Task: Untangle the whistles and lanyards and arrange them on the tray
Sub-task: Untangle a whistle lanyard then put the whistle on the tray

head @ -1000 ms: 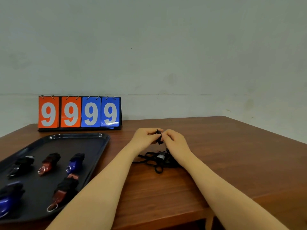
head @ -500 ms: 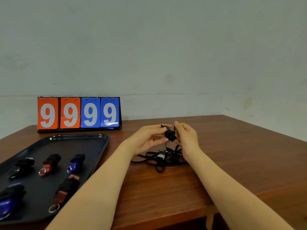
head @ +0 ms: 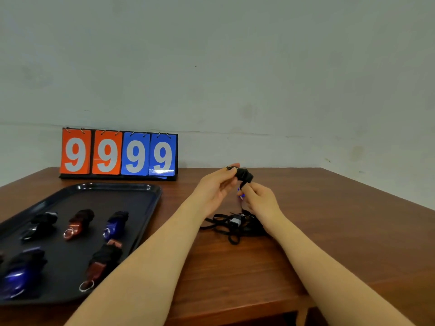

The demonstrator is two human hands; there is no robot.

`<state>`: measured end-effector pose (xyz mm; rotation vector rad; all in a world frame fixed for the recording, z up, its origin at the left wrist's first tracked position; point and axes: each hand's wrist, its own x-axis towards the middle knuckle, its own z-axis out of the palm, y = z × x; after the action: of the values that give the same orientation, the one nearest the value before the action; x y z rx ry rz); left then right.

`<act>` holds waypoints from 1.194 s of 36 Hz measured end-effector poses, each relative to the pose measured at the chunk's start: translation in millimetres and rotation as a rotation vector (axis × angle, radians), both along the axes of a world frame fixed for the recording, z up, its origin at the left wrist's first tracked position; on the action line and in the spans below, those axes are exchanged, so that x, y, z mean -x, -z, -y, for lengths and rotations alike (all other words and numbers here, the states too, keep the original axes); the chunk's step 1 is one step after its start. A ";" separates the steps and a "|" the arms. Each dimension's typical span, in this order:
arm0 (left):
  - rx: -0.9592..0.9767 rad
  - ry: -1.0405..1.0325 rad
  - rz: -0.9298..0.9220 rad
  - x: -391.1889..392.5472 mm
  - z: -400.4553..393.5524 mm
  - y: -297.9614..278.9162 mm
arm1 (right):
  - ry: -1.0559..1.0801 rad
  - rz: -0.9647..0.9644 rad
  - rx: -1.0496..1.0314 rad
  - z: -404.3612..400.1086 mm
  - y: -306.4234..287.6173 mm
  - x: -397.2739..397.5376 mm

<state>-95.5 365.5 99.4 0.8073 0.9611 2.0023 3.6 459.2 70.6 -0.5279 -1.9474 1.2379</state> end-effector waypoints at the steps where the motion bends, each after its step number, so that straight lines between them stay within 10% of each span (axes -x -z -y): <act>1: -0.001 -0.013 0.005 -0.1 -1.3 1.2 | 0.005 0.005 -0.029 -0.3 0.4 0.4; 16: 0.136 -0.276 -0.174 12.7 -5.2 13.8 | 0.050 0.276 -0.620 2.6 8.6 0.3; 25: 0.386 -0.278 -0.746 14.8 -2.7 21.0 | -0.034 0.184 -0.511 6.8 3.1 -5.5; 43: 0.062 0.079 -0.185 -2.6 0.3 7.3 | 0.176 -0.316 0.132 -7.3 -10.2 -6.2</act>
<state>-92.9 365.2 92.1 0.9937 1.0734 1.8453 9.8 466.5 80.8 -0.5229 -1.5317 1.2584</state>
